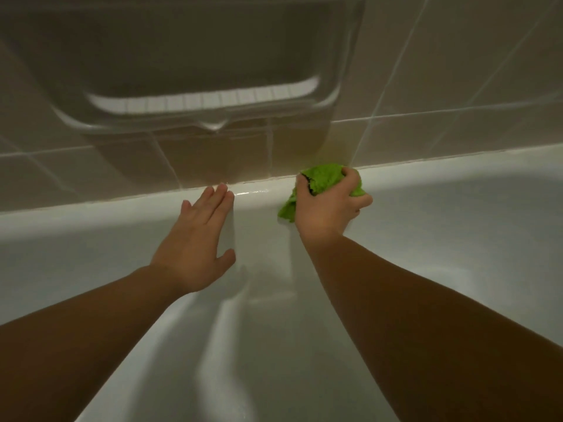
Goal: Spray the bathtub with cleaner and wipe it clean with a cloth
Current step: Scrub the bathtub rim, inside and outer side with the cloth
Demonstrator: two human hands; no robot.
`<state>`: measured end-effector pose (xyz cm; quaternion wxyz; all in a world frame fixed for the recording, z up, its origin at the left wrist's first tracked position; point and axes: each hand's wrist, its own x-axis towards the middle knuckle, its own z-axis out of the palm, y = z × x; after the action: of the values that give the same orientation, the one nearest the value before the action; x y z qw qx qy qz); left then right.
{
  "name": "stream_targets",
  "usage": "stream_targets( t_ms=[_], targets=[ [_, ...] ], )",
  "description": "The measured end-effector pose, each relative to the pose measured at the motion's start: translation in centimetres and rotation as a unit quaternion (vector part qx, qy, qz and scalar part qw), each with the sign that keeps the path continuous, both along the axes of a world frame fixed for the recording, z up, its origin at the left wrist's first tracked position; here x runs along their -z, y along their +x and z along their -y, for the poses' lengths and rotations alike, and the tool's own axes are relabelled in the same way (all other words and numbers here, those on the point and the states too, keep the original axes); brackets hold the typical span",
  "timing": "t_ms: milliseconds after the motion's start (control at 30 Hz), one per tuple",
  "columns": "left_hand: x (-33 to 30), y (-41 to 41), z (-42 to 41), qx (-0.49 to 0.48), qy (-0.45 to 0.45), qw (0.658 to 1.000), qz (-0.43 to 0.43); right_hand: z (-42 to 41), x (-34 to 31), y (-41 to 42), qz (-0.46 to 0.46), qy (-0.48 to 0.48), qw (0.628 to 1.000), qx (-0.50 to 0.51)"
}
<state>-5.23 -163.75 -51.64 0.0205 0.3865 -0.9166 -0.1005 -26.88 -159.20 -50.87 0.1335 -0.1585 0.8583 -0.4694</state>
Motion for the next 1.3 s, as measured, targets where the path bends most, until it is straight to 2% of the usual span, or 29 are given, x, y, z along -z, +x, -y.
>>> stream_targets(
  t_ms=[67, 167, 333, 467, 500, 600, 633, 700, 767, 800, 900, 1067, 1167, 1300],
  targets=[
    [0.0, -0.1, 0.0, 0.001, 0.000, 1.000, 0.007, 0.3, -0.4, 0.6, 0.019, 0.004, 1.000, 0.000],
    [-0.2, -0.2, -0.1, -0.004, 0.006, 1.000, 0.009, -0.2, -0.3, 1.9, -0.017, 0.008, 0.996, -0.089],
    [-0.5, -0.4, -0.2, -0.003, 0.013, 1.000, 0.019, 0.9, -1.5, 0.3, 0.079, -0.009, 0.997, 0.022],
    [-0.8, -0.7, -0.2, -0.005, 0.024, 0.999, 0.033, 0.3, -1.7, 2.8, 0.026, 0.032, 0.992, -0.122],
    [-1.0, -0.7, -0.1, -0.004, 0.029, 0.999, 0.035, 0.2, -1.8, 2.4, 0.023, 0.027, 0.992, -0.118],
    [-1.5, -0.4, 0.1, 0.006, 0.048, 0.998, 0.045, 0.5, -2.1, -0.1, 0.066, 0.018, 0.998, -0.016],
    [-1.7, -0.2, 0.1, 0.011, 0.050, 0.997, 0.050, 0.4, -2.1, -0.2, 0.065, 0.026, 0.997, -0.015],
    [-2.1, 0.1, 0.0, 0.025, 0.049, 0.996, 0.067, -0.1, -1.8, 1.2, 0.020, 0.055, 0.990, -0.126],
    [-2.4, 0.5, -0.3, 0.035, 0.058, 0.994, 0.088, -0.8, -1.4, 3.1, -0.031, 0.066, 0.962, -0.263],
    [-2.5, 0.7, -0.6, 0.040, 0.063, 0.992, 0.100, -1.1, -1.3, 3.6, -0.038, 0.064, 0.954, -0.292],
    [-2.6, 1.6, -1.5, 0.037, 0.089, 0.989, 0.111, -1.5, -2.5, 3.5, -0.005, 0.032, 0.972, -0.232],
    [-4.1, 4.3, -3.1, -0.063, 0.142, 0.988, -0.006, -4.4, -5.6, 3.2, -0.006, -0.050, 0.971, -0.233],
    [-6.7, 5.7, -3.4, -0.127, 0.111, 0.982, -0.080, -6.5, -7.9, 3.8, 0.015, -0.085, 0.971, -0.224],
    [-12.1, 6.6, -4.1, -0.167, 0.092, 0.968, -0.166, -8.6, -11.6, 4.8, 0.055, -0.099, 0.976, -0.186]
  ],
)
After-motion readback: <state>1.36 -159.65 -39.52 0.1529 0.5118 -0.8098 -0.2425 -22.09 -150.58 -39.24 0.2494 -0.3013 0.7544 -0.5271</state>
